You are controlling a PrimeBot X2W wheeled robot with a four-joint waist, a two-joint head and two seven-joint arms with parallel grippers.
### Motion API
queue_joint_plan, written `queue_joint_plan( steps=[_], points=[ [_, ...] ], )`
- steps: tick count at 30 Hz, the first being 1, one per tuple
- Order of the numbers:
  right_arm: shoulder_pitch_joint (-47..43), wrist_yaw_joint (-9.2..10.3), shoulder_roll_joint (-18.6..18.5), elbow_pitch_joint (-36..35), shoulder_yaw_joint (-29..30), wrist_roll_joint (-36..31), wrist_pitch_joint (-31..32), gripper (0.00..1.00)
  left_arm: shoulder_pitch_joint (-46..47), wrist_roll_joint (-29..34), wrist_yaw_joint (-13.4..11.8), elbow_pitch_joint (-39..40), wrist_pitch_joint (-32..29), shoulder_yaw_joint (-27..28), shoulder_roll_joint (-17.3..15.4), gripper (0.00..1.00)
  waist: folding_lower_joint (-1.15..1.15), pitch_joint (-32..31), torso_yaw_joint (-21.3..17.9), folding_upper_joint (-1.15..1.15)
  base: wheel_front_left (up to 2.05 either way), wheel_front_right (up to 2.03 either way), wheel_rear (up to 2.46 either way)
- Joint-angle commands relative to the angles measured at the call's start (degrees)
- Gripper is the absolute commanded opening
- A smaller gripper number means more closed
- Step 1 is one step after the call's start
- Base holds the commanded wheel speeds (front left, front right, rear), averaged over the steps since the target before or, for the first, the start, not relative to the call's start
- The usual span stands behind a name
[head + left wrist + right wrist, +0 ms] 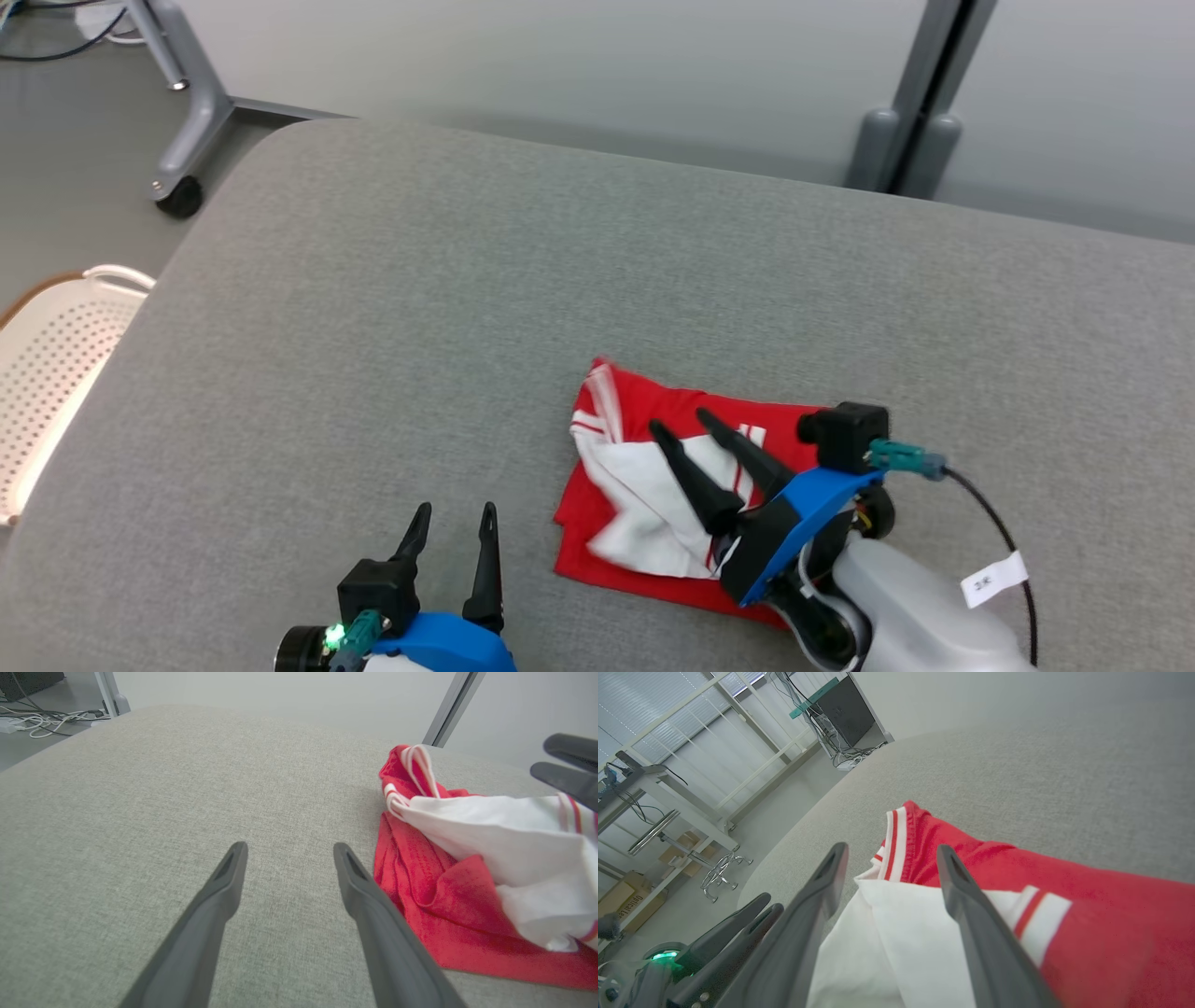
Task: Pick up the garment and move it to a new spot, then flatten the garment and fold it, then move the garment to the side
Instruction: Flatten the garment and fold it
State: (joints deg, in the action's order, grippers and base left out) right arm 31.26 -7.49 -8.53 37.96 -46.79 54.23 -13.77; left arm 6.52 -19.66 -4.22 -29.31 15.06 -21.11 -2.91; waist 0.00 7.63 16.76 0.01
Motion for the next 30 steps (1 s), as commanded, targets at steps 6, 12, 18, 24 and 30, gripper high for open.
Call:
queue_joint_plan(
  steps=[6,12,18,24,30],
  points=[
    [0.94,-0.01,-2.78,0.29,8.80,-5.09,-1.45,1.00,0.95,0.92,-0.55,1.10,0.14,1.81,0.03,1.00,0.00,-0.87,-4.98,-0.01,0.00,0.00,0.00],
    [-4.36,-0.02,-2.55,-2.20,24.21,-16.28,-1.45,1.00,1.72,2.29,-0.76,1.73,0.14,3.82,0.02,1.00,0.00,-1.33,-9.47,-0.01,0.00,0.00,0.00],
    [-10.09,-0.01,-0.26,-5.14,34.29,-26.50,-1.44,1.00,1.20,4.01,-1.91,2.82,0.14,6.58,0.03,1.00,0.00,-1.95,-13.41,-0.01,0.00,0.00,0.00],
    [-15.56,-0.01,1.76,-7.74,38.38,-33.19,-1.44,1.00,-0.73,5.72,-2.61,4.12,0.14,9.05,0.02,1.00,0.00,-3.02,-15.83,-0.01,0.00,0.00,0.00],
    [-18.83,-0.01,3.04,-7.78,39.67,-36.45,-1.44,1.00,-2.46,6.11,-2.27,4.07,0.14,10.19,0.01,1.00,0.00,-4.48,-16.65,-0.01,0.00,0.00,0.00]
  ],
)
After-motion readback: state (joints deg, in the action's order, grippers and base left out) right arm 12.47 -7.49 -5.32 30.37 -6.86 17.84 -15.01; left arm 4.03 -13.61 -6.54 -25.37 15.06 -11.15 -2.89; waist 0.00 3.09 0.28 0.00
